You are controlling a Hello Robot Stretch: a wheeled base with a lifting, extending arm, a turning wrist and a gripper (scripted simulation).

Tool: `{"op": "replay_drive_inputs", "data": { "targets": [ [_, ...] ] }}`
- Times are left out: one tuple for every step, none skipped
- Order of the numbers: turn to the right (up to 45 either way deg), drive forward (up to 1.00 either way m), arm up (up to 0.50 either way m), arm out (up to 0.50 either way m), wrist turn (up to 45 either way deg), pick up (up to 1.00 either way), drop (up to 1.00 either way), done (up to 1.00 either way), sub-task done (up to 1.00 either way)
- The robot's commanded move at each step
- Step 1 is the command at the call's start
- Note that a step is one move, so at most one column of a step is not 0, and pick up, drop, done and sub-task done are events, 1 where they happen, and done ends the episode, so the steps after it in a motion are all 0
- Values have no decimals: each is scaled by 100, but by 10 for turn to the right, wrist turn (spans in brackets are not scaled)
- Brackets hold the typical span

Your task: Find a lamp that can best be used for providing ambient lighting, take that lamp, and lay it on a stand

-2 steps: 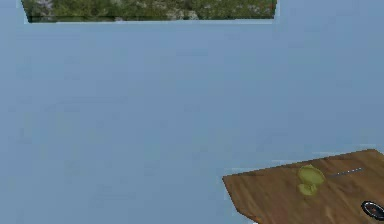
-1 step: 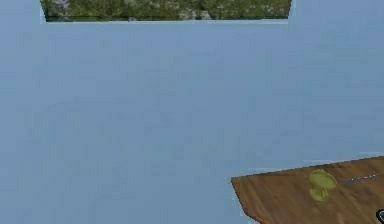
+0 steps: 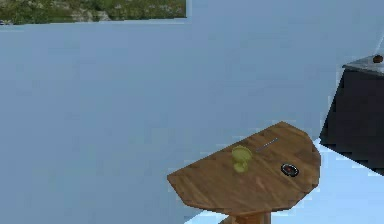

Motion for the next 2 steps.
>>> {"op": "replay_drive_inputs", "data": {
  "targets": [
    [30, 0, 0, 0, 0, 0, 0, 0, 0],
    [0, 25, 0, 0, 0, 0, 0, 0, 0]
  ]
}}
